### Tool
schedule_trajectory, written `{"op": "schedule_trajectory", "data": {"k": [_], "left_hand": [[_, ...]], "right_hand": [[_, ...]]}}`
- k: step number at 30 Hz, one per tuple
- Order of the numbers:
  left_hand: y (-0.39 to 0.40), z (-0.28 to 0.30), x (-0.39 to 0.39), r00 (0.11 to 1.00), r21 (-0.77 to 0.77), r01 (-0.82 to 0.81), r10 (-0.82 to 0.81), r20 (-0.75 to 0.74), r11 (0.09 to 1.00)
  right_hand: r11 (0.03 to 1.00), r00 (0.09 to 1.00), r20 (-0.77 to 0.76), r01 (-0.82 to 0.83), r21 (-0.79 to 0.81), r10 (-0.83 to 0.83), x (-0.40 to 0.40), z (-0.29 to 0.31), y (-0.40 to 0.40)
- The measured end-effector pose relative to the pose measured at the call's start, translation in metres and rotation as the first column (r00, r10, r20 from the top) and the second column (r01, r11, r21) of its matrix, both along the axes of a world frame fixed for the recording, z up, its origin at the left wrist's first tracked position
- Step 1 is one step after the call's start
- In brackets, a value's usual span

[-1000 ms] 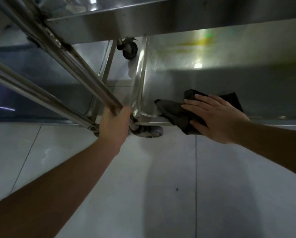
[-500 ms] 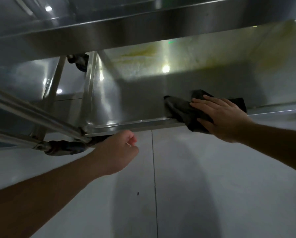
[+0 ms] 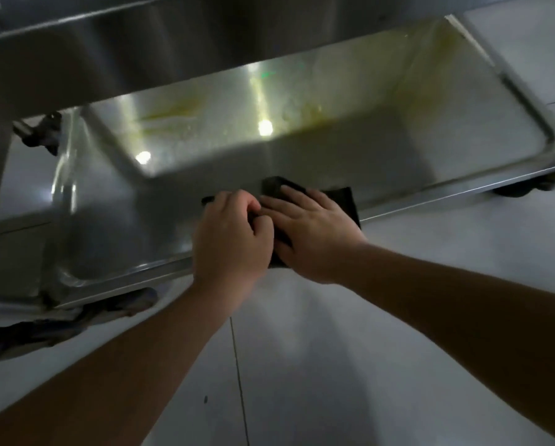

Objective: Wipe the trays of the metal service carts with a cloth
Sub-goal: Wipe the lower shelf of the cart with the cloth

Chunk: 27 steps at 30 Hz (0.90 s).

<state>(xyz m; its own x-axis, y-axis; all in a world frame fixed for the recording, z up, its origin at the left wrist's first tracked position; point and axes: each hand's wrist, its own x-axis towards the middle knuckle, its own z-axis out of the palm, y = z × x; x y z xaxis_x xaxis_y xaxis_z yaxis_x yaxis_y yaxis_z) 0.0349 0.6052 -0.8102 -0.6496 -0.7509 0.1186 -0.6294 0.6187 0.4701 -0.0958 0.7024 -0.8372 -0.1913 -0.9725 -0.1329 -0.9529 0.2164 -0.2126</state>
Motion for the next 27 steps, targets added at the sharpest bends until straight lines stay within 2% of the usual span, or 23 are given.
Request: {"op": "schedule_trajectory", "data": {"k": [3, 7, 9, 13, 15, 17, 18, 20, 23, 25, 27], "left_hand": [[0.008, -0.008, -0.028, 0.999, -0.102, 0.006, -0.009, -0.035, 0.995], [-0.003, -0.031, -0.041, 0.995, -0.168, -0.014, 0.031, 0.098, 0.986], [-0.006, -0.041, -0.037, 0.987, -0.194, -0.026, 0.055, 0.150, 0.981], [-0.006, -0.047, -0.036, 0.988, -0.242, -0.007, 0.044, 0.147, 0.970], [-0.007, -0.048, -0.036, 0.988, -0.260, -0.005, 0.045, 0.147, 0.965], [-0.007, -0.050, -0.034, 0.988, -0.270, -0.006, 0.047, 0.145, 0.963], [-0.008, -0.051, -0.034, 0.989, -0.274, -0.005, 0.046, 0.144, 0.962], [-0.009, -0.052, -0.033, 0.988, -0.281, 0.000, 0.043, 0.149, 0.960], [-0.011, -0.052, -0.032, 0.983, -0.254, 0.002, 0.044, 0.176, 0.967], [-0.013, -0.052, -0.030, 0.982, -0.254, 0.003, 0.045, 0.186, 0.967], [-0.013, -0.052, -0.029, 0.983, -0.259, 0.002, 0.046, 0.179, 0.966]], "right_hand": [[0.996, 0.996, -0.006, 0.084, -0.009, -0.084, -0.034, -0.001, 0.018], [0.933, 0.933, -0.025, 0.357, -0.051, -0.359, -0.111, -0.003, 0.072], [0.864, 0.864, -0.036, 0.500, -0.064, -0.502, -0.160, -0.003, 0.106], [0.671, 0.670, -0.033, 0.741, -0.025, -0.741, -0.239, 0.008, 0.151], [0.567, 0.567, -0.012, 0.823, -0.021, -0.823, -0.248, 0.009, 0.148], [0.531, 0.531, -0.016, 0.847, -0.001, -0.847, -0.230, 0.008, 0.129], [0.570, 0.570, -0.016, 0.821, 0.004, -0.821, -0.213, 0.007, 0.117], [0.730, 0.730, -0.008, 0.683, -0.017, -0.683, -0.166, 0.002, 0.093], [0.934, 0.934, 0.008, 0.356, -0.034, -0.356, -0.095, -0.005, 0.061], [0.980, 0.980, 0.028, 0.200, -0.023, -0.199, -0.089, -0.007, 0.054], [0.990, 0.990, 0.017, 0.141, -0.032, -0.140, -0.120, -0.002, 0.065]]}}
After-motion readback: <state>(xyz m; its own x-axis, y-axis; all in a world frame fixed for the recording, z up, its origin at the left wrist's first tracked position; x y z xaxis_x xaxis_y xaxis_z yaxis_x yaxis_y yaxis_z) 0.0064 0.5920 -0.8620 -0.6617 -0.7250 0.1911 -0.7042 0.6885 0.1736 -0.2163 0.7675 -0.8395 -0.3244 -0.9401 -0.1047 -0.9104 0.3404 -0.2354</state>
